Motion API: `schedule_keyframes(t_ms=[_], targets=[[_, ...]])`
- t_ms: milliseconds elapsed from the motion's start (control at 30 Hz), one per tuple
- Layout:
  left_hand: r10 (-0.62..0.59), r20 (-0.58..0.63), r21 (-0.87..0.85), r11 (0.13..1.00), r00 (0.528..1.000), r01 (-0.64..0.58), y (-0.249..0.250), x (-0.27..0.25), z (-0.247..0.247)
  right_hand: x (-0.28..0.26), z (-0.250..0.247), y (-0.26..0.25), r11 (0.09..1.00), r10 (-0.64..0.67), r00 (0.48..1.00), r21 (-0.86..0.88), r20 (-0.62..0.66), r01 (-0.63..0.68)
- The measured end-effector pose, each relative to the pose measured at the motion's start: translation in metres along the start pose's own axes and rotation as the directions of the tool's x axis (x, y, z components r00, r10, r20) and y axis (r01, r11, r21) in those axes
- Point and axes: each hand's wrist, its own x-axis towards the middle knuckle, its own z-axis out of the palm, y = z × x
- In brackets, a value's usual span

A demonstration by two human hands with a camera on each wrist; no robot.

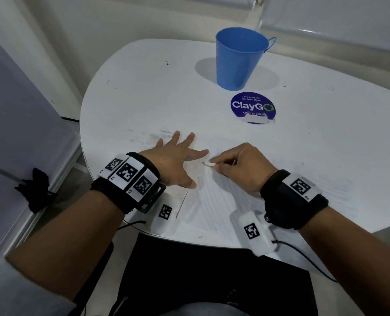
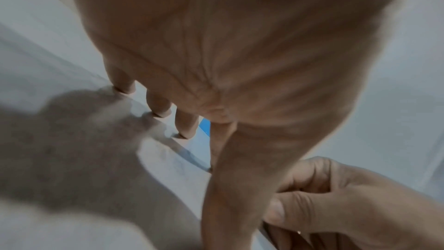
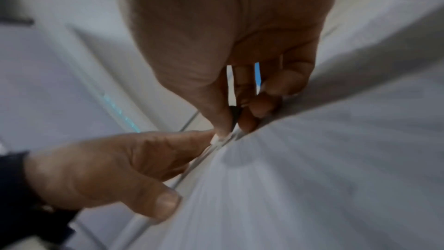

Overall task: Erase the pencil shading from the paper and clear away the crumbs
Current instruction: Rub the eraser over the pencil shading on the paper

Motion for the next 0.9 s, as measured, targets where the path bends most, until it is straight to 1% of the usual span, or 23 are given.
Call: schedule_keyframes(t_ms=[200, 367, 400, 500, 533, 633, 667, 767, 800, 867, 900], targets=[[0.015, -0.002, 0.046, 0.999, 1.000, -0.015, 0.002, 0.000, 0.007, -0.025, 0.006, 0.012, 0.993, 0.008, 1.000, 0.121, -0.007, -0.007], [0.023, 0.008, 0.065, 0.998, 1.000, -0.024, 0.005, 0.001, 0.009, -0.024, 0.004, 0.010, 0.996, -0.004, 0.997, 0.094, -0.075, 0.011], [0.022, 0.008, 0.061, 0.998, 1.000, -0.022, 0.005, 0.001, 0.009, -0.024, 0.004, 0.009, 0.996, -0.005, 0.998, 0.089, -0.063, 0.010], [0.023, 0.010, 0.064, 0.998, 1.000, -0.024, 0.006, 0.002, 0.009, -0.027, 0.006, 0.007, 0.997, -0.020, 0.999, 0.076, 0.046, 0.017], [0.024, 0.011, 0.062, 0.998, 1.000, -0.024, 0.005, 0.002, 0.009, -0.026, 0.004, 0.007, 0.997, -0.024, 0.999, 0.073, 0.042, 0.021], [0.028, 0.015, 0.044, 0.999, 0.999, -0.029, 0.003, 0.003, 0.009, -0.022, -0.002, 0.010, 0.999, -0.007, 0.999, 0.047, -0.047, 0.009], [0.031, 0.014, 0.043, 0.999, 0.999, -0.032, 0.003, 0.003, 0.009, -0.022, -0.002, 0.009, 0.999, -0.008, 1.000, 0.036, -0.030, 0.009], [0.031, 0.015, 0.060, 0.998, 0.999, -0.032, 0.002, 0.006, 0.010, -0.029, 0.003, 0.001, 0.998, -0.053, 0.991, -0.018, 0.127, 0.056], [0.031, 0.016, 0.065, 0.997, 0.999, -0.032, 0.002, 0.006, 0.010, -0.028, 0.001, -0.002, 0.996, -0.060, 0.990, -0.054, 0.124, 0.068], [0.034, 0.020, 0.070, 0.997, 0.999, -0.035, 0.002, 0.006, 0.009, -0.019, -0.006, -0.004, 0.991, -0.060, 0.998, -0.122, 0.017, 0.062], [0.035, 0.018, 0.071, 0.997, 0.999, -0.037, 0.001, 0.006, 0.009, -0.014, -0.010, -0.005, 0.990, -0.053, 0.998, -0.130, -0.028, 0.048]])
